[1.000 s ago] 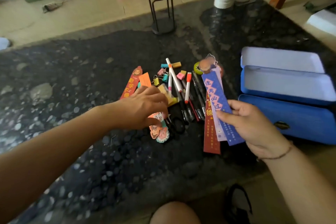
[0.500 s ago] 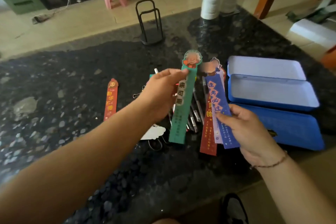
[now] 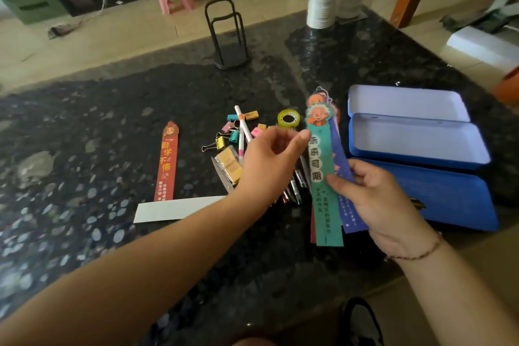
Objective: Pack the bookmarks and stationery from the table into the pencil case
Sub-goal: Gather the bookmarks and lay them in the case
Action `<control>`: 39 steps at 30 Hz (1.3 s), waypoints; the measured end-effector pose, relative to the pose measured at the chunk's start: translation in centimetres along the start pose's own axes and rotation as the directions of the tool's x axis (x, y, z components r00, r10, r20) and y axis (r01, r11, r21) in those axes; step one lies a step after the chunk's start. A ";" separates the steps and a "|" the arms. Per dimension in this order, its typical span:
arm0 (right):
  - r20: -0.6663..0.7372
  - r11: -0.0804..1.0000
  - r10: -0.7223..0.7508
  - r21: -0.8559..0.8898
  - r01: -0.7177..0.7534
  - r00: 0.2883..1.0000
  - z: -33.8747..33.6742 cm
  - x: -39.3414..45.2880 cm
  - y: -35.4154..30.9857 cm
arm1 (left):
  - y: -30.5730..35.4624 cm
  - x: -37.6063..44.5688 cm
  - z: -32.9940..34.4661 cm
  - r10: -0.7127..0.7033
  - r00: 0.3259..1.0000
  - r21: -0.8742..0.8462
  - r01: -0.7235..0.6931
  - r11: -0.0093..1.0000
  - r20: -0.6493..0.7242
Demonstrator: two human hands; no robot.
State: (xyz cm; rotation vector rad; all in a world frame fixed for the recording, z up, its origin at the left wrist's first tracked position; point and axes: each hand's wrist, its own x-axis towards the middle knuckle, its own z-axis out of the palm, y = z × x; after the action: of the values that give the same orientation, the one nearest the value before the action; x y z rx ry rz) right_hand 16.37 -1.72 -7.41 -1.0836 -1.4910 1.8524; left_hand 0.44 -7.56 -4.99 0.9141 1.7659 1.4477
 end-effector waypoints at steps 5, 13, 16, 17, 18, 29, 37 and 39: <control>-0.077 1.000 0.026 -0.005 -0.027 0.997 -0.7 0.5 0.2 | -2.8 -2.7 -7.8 0.420 0.864 0.660 -0.488 0.571 0.276; -0.044 0.995 0.044 -0.085 -0.048 0.998 0.6 -0.2 -0.1 | -5.5 -4.8 -15.7 0.213 0.842 0.795 -0.539 0.278 0.496; -0.028 0.991 0.052 -0.126 -0.055 0.998 0.9 -0.5 -0.1 | -4.5 -4.6 -14.9 0.310 0.798 0.740 -0.598 0.307 0.517; -0.024 0.988 0.056 -0.140 -0.059 0.998 1.0 -0.6 -0.2 | -4.0 -4.6 -14.3 0.368 0.794 0.707 -0.602 0.371 0.484; -0.021 0.986 0.064 -0.153 -0.066 0.998 1.1 -0.6 -0.2 | -3.3 -4.7 -13.5 0.423 0.811 0.664 -0.578 0.475 0.403; 0.239 0.990 0.127 -0.096 -0.107 0.963 1.7 -1.4 -0.7 | -0.4 -3.3 -1.8 -0.166 0.986 -0.235 0.156 0.959 -0.024; 0.291 0.972 0.229 -0.024 -0.232 0.929 1.1 -1.5 -1.4 | -1.5 -1.4 -2.6 -0.079 0.997 0.074 0.079 0.994 -0.011; 0.276 0.961 0.271 -0.024 -0.275 0.922 0.9 -1.4 -1.5 | -1.5 -1.1 -2.8 -0.049 0.999 0.125 0.047 0.991 0.010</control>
State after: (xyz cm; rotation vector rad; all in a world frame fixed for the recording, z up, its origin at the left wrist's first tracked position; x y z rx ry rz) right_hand 16.27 -2.94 -5.57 -1.1066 -1.5353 2.2861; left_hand -1.47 -10.12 -6.01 0.9358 1.8729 1.3100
